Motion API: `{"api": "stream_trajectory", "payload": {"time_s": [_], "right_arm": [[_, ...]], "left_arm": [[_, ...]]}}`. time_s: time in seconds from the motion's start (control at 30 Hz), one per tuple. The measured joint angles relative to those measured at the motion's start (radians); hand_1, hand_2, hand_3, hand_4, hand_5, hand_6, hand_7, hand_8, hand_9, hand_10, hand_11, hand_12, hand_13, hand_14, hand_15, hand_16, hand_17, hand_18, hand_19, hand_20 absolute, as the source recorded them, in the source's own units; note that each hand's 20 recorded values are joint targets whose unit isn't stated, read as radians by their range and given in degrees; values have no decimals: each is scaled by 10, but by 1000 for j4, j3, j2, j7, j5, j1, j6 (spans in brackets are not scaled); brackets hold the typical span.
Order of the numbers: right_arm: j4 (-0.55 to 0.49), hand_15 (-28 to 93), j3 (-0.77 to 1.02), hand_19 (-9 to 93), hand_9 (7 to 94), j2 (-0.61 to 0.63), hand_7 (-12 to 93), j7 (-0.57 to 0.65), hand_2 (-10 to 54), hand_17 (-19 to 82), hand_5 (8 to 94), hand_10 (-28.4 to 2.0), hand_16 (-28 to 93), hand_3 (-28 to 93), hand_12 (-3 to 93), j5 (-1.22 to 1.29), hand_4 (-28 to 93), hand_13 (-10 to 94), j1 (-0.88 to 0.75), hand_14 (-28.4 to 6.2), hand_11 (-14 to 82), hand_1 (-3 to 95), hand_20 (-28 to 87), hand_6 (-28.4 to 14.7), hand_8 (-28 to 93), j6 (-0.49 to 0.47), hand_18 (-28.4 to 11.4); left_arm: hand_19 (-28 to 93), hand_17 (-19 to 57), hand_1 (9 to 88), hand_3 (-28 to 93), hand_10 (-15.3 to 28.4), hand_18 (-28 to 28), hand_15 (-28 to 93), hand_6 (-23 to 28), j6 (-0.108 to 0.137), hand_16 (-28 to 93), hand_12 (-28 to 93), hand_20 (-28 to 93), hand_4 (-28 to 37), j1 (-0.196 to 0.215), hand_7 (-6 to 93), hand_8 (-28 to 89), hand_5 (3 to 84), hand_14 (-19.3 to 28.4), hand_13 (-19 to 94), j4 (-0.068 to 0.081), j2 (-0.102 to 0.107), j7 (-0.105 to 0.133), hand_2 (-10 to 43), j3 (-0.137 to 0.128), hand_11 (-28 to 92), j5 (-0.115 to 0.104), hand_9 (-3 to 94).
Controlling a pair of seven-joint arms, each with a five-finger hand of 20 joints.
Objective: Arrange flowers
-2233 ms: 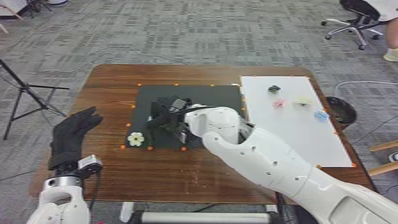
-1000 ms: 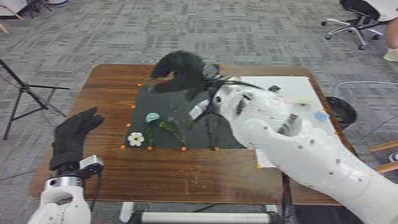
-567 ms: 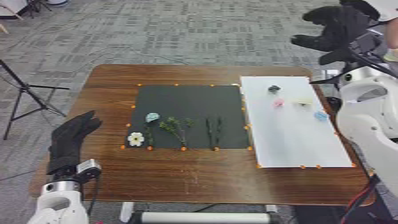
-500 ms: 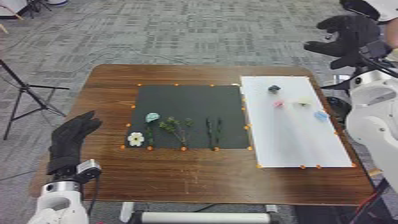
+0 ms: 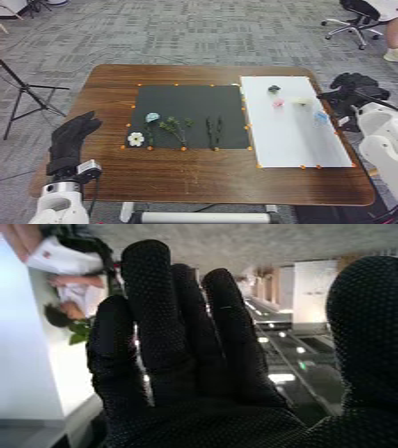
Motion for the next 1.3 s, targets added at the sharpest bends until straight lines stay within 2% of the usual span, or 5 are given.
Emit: {"api": "stream_trajectory", "payload": {"time_s": [0.47, 0.6, 0.73, 0.93, 1.3], "right_arm": [[75, 469, -59, 734, 689, -49, 150, 6, -95, 358, 604, -141, 309, 635, 196, -54, -174, 717, -43, -106, 168, 359, 570, -29, -57, 24, -211], [92, 493, -92, 769, 729, -60, 172, 5, -95, 389, 639, -130, 314, 641, 193, -70, -187, 754, -42, -87, 189, 436, 580, -18, -68, 57, -206], [114, 500, -139, 820, 844, -61, 171, 18, -95, 451, 730, -100, 336, 541, 321, -96, -177, 824, -36, -58, 106, 593, 574, -12, 106, 144, -199], [133, 494, -166, 835, 883, -62, 176, 26, -78, 480, 770, -84, 352, 495, 355, -128, -157, 853, -35, -44, 93, 652, 569, -9, 118, 234, -192], [-28, 486, -166, 840, 889, -13, 174, 22, -89, 482, 784, -98, 355, 521, 343, 0, -146, 858, -19, -42, 106, 634, 564, -5, 117, 395, -188]], "left_arm": [[71, 112, 259, 701, 141, 112, 185, 13, 6, 20, 147, 213, -253, 7, 170, -78, 535, 175, 476, -4, -8, 8, 5, 0, 223, -1, 557], [71, 113, 258, 703, 140, 112, 185, 12, 6, 19, 148, 213, -253, 7, 170, -77, 535, 175, 476, -4, -9, 10, 5, 0, 223, -1, 557], [70, 113, 258, 702, 141, 112, 186, 13, 6, 19, 148, 213, -254, 7, 169, -77, 535, 175, 476, -4, -10, 11, 7, 1, 223, -1, 557], [70, 112, 257, 702, 141, 112, 185, 13, 6, 19, 148, 213, -255, 7, 168, -76, 535, 175, 476, -4, -12, 11, 8, 1, 223, -1, 558], [69, 112, 254, 702, 141, 112, 185, 13, 8, 19, 147, 213, -259, 26, 168, -76, 535, 175, 475, -12, -11, 11, 14, -22, 222, -2, 558]]}}
